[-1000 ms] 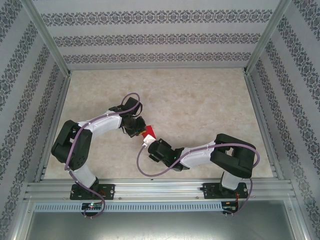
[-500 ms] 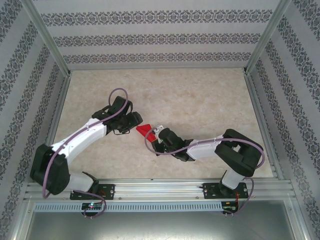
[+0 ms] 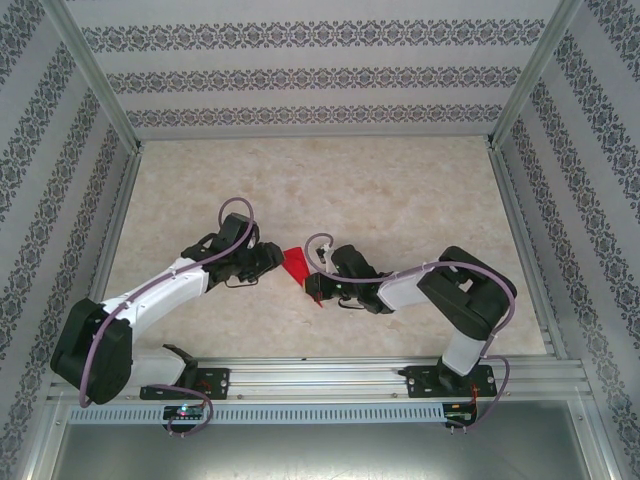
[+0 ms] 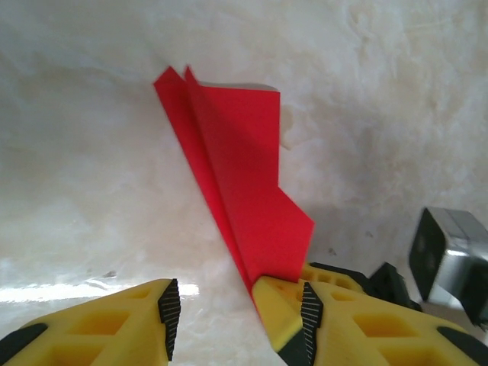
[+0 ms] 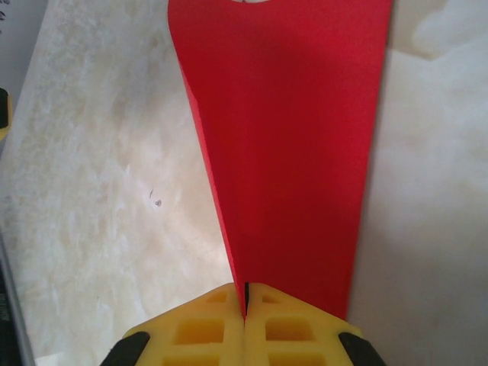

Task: Fold a paper plane with a square sheet of paper (pick it up from the middle)
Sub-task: Fold the wing for the fifth time at the center of the table.

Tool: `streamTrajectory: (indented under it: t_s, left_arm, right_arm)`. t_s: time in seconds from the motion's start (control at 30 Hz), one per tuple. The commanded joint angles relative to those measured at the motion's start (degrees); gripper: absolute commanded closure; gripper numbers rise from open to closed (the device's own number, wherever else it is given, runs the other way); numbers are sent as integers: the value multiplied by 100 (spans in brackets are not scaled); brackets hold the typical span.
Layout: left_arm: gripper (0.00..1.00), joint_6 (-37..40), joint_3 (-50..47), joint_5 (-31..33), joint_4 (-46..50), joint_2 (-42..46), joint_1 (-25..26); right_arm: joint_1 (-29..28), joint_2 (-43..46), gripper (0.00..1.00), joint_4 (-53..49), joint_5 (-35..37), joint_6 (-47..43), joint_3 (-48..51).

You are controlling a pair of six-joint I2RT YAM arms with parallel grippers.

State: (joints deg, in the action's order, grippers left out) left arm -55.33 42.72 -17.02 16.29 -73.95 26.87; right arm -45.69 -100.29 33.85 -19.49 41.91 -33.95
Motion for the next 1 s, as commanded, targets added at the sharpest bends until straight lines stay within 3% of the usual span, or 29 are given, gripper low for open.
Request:
streamTrajectory:
  t_s: [0.0, 0.53, 0.97]
  left_arm:
    - [51, 44, -159, -442, -881, -22, -41]
    - [52, 55, -275, -1467, -2519, -1069, 161]
    - [51, 21, -31, -1563, -3071, -1901, 319]
  right_arm:
    - [128, -193, 100, 401, -449, 555, 64]
    - [507, -886, 100, 1739, -1058, 2194, 350]
    - [569, -946, 100, 1512, -977, 2247, 373]
